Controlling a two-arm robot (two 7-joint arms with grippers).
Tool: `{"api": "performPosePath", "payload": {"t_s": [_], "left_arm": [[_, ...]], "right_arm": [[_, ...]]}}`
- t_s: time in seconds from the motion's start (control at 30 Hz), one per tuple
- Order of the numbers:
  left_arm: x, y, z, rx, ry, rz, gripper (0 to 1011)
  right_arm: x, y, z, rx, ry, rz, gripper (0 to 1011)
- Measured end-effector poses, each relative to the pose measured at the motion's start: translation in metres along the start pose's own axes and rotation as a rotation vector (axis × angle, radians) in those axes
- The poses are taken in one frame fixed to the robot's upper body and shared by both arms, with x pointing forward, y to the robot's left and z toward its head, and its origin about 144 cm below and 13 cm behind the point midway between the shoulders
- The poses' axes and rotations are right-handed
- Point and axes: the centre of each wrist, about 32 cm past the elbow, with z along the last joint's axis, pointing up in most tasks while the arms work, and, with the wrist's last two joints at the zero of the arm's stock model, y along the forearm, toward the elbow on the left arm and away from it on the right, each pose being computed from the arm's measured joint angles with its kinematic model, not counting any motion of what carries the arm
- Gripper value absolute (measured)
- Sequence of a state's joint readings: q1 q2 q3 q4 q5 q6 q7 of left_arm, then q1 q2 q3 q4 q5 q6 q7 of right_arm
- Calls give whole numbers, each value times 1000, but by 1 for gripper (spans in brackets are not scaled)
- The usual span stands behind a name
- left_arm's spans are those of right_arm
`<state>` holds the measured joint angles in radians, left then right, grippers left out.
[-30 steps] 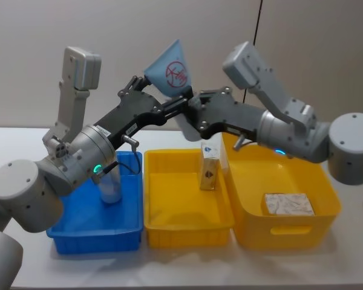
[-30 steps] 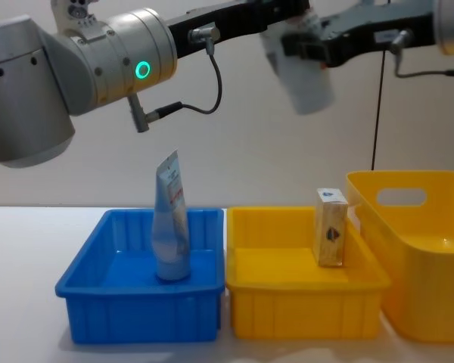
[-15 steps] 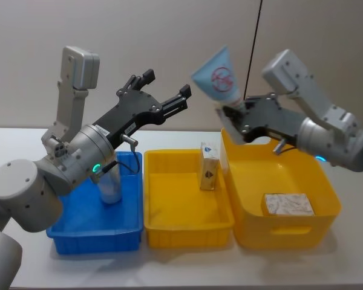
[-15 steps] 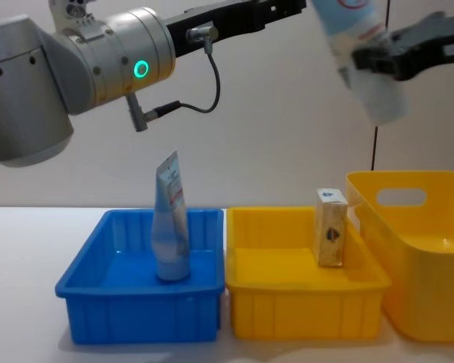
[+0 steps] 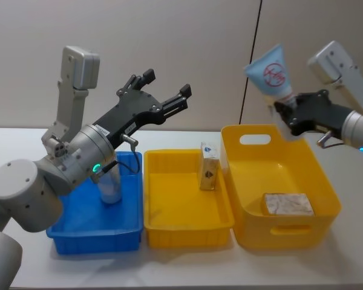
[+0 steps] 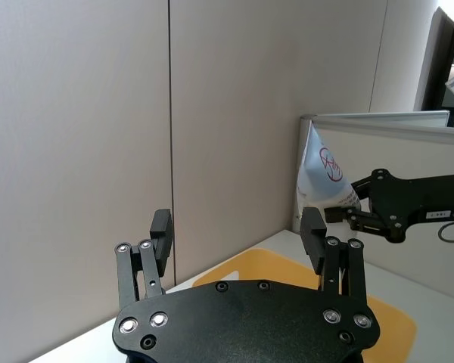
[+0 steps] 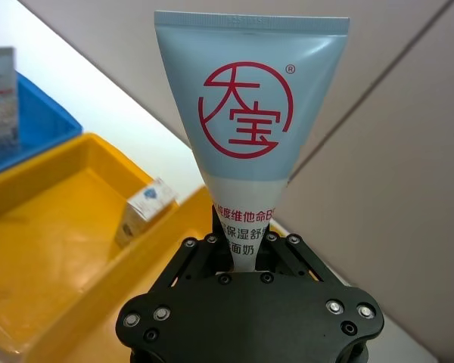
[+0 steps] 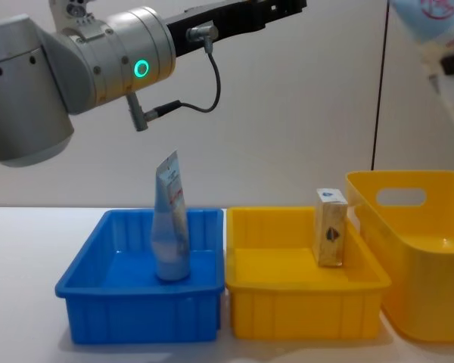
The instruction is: Bimanual collaborative sorting of washing and personal care products
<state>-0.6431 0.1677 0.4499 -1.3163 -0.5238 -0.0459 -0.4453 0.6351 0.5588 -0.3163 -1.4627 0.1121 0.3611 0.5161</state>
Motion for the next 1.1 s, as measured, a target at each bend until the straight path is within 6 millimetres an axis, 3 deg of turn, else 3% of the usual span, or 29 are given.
{"api": "performPosePath", "payload": {"t_s": [0.4,0.73,1.1], "left_arm": [[0,0,0,0,0,-1,1003],[0,0,0,0,0,-1,1003],[0,0,0,0,0,-1,1003]], "right_arm": [[30,3,-5,-121,116,8,145],[45,32,-7,-165,233,102,145],[48,54,-5,-198,254,154,161]]}}
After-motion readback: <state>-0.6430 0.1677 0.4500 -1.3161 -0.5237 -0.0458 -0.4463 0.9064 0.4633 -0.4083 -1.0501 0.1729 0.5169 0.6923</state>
